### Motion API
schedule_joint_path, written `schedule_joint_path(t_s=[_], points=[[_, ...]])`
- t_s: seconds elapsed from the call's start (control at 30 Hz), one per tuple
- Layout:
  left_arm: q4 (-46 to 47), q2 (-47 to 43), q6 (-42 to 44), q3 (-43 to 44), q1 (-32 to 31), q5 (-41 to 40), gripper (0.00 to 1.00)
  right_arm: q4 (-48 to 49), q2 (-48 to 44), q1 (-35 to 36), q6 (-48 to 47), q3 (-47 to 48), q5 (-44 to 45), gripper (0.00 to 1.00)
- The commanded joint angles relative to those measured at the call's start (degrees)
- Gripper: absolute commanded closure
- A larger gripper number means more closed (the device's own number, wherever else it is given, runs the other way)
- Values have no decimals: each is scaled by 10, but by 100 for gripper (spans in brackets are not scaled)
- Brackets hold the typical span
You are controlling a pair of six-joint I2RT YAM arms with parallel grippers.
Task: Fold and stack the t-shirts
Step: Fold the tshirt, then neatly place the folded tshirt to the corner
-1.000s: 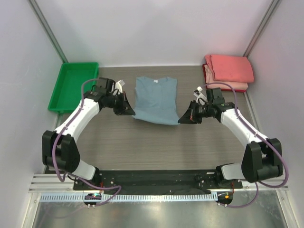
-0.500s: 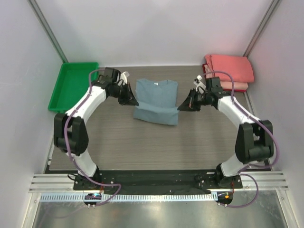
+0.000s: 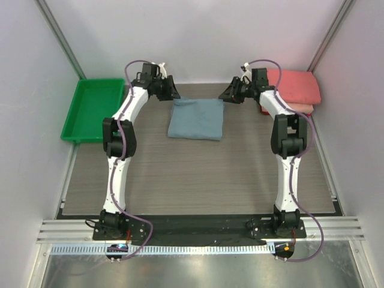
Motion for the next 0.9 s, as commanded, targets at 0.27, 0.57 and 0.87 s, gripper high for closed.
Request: schedule_joint_path(t_s=[0.27,0.57,0.87], points=[[52,-48,55,2,-3,-140,41,36,21,-7,-55,61,26,37],[44,-108,33,-119,-3,175,59,55,-72,-6,-9,-170,-1,29],[106,-64,-61,-219,-3,252,62,81,-44,-5,39,-200,12,26]])
